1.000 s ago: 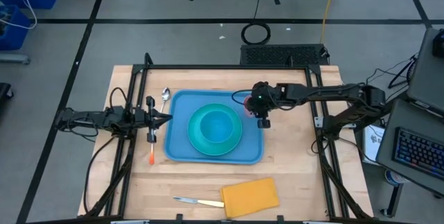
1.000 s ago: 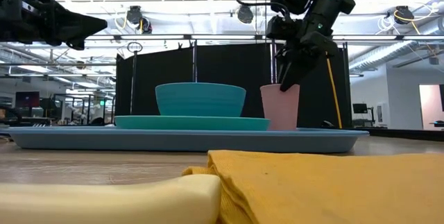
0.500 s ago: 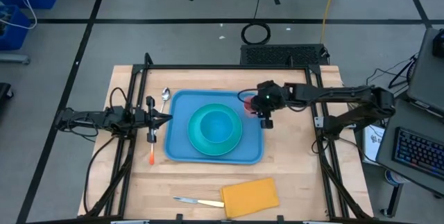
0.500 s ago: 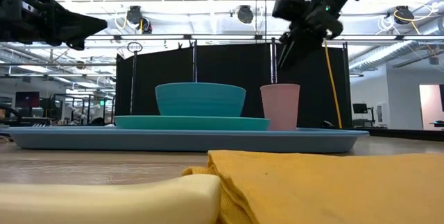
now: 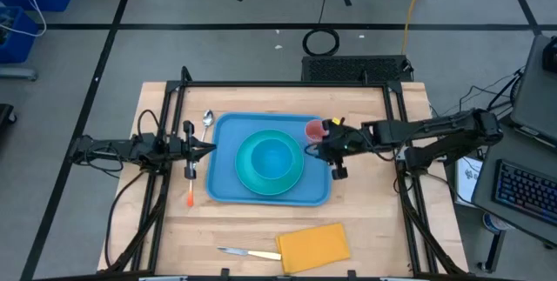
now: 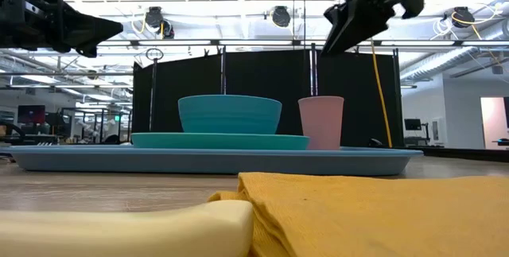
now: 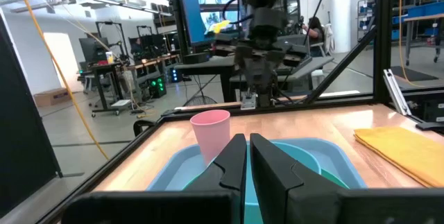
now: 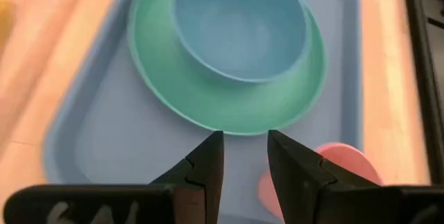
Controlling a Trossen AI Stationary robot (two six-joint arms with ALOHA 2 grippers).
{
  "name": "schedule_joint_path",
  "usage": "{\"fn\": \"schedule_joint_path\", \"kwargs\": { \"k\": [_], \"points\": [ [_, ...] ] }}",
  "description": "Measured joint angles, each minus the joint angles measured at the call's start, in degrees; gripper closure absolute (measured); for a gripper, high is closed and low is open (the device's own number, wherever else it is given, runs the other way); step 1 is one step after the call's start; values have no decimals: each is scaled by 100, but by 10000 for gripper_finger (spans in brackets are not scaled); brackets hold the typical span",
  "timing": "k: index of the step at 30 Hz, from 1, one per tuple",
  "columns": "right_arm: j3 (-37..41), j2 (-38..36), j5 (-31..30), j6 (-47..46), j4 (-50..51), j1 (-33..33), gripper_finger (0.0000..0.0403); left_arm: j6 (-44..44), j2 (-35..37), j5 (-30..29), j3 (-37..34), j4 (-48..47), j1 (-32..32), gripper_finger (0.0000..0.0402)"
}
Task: Set up tray
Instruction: Put the yellow napkin on the blue serving tray to the left of the blue plate
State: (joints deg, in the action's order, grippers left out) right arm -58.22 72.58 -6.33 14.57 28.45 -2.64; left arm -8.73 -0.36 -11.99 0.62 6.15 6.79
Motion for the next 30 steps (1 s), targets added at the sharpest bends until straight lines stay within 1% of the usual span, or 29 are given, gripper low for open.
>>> {"fn": "schedule_joint_path", "kwargs": {
  "k": [8, 15, 20, 23, 25, 30],
  "points": [
    [0, 0, 19, -407, -2, -708, 298, 0, 2, 0, 0, 0, 0, 376],
    [0, 178, 33, -851, -64, -1532, 298, 0, 0, 0, 0, 0, 0, 376],
    [0, 489, -44, -1333, -143, -2204, 298, 0, 0, 0, 0, 0, 0, 376],
    [0, 723, -442, -1591, -146, -2668, 298, 0, 1, -1, 0, -2, 0, 376],
    [0, 904, -547, -1764, -160, -2932, 298, 0, 1, 0, 0, 0, -1, 376],
    [0, 1316, -558, -2647, -159, -3472, 298, 0, 0, -2, 0, -2, -2, 376]
  ]
}}
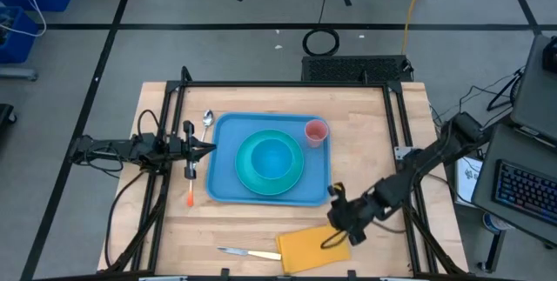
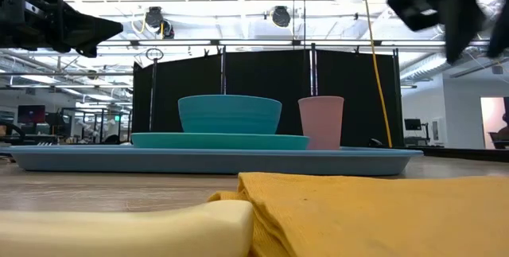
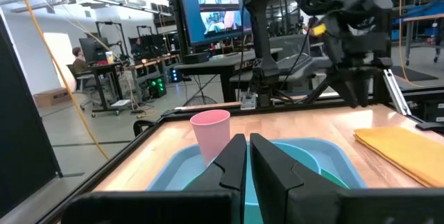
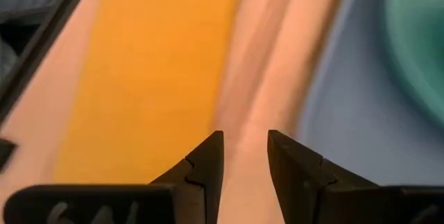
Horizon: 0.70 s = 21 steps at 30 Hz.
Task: Set up tray
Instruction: Put the yellow napkin on the blue serving tray to the left of the blue plate
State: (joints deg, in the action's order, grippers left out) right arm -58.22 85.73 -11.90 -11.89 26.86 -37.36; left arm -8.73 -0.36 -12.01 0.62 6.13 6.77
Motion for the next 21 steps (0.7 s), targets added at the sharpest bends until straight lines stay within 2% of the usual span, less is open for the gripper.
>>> {"fn": "schedule_joint_path", "kwargs": {
  "k": [6, 9, 16, 21],
  "points": [
    [0, 347, -111, -692, -152, -588, 298, 0, 0, 2, 0, 2, 0, 376],
    [0, 573, -328, -742, -297, -808, 298, 0, 0, 2, 0, 0, 2, 376],
    [4, 1089, -361, -1031, -467, -1108, 298, 0, 0, 2, 0, 0, 0, 376],
    [4, 1137, -946, -1091, -989, -1375, 298, 0, 0, 2, 0, 1, 2, 376]
  ]
}}
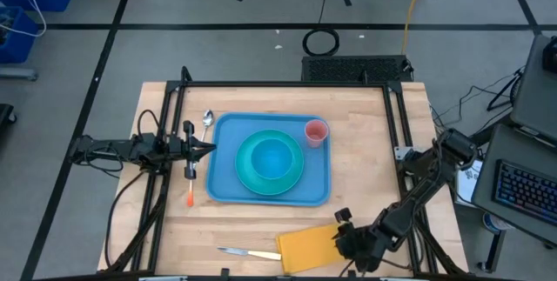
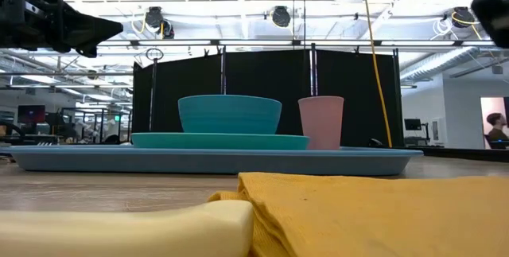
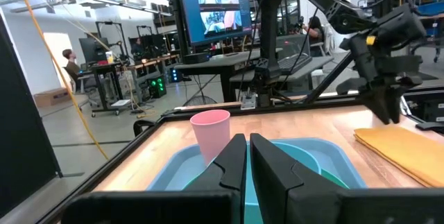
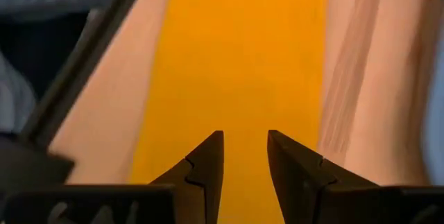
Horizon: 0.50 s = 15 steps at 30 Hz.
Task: Set up tray
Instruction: Put the yellow napkin on the blue serving tray to the left of the blue plate
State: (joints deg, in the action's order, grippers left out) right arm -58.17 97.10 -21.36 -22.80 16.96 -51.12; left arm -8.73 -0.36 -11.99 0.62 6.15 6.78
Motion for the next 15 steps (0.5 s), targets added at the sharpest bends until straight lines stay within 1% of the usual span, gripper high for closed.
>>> {"fn": "schedule_joint_path", "kwargs": {
  "k": [3, 6, 10, 13, 15],
  "points": [
    [2, 6, -279, 6, -341, -104, 298, 0, 1, 0, 0, -2, -2, 376],
    [0, 48, -348, 7, -801, -125, 298, 0, 0, 0, 0, -2, 0, 376],
    [-10, 357, -411, 94, -1450, -208, 298, 0, 0, 0, 0, 0, 0, 376],
    [-13, 562, -420, -51, -1416, -313, 298, 0, 0, -1, 0, -1, -1, 376],
    [-15, 616, -536, -170, -1460, -392, 298, 0, 0, 0, 0, 1, -1, 376]
  ]
}}
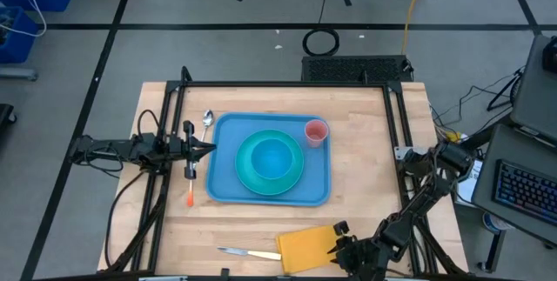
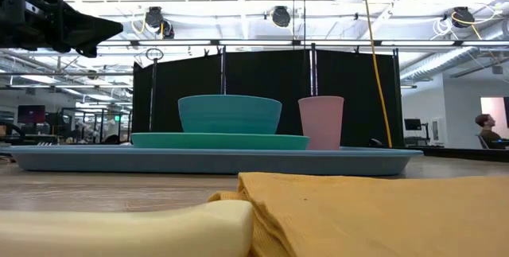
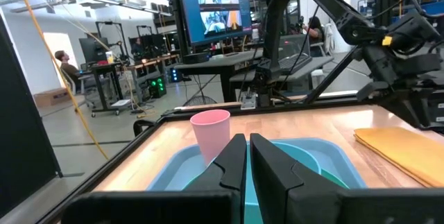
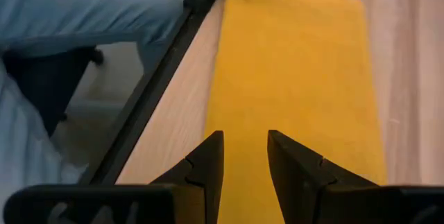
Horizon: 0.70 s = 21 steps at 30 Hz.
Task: Set up tray
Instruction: Put the yellow napkin on the blue serving tray to the left of the blue plate
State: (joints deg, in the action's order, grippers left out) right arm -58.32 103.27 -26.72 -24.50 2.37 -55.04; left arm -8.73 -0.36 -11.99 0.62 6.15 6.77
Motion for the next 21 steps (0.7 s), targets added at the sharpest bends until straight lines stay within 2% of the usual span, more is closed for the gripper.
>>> {"fn": "schedule_joint_path", "kwargs": {
  "k": [5, 12, 21],
  "points": [
    [-3, 52, -333, -102, -80, -235, 298, 0, 1, -1, 0, 0, 2, 376],
    [-12, 72, -473, -635, 107, -528, 298, 0, 1, 0, 0, 0, 1, 376],
    [-12, 72, -297, -1280, 702, -816, 298, 0, 2, 0, 0, -2, 0, 376]
  ]
}}
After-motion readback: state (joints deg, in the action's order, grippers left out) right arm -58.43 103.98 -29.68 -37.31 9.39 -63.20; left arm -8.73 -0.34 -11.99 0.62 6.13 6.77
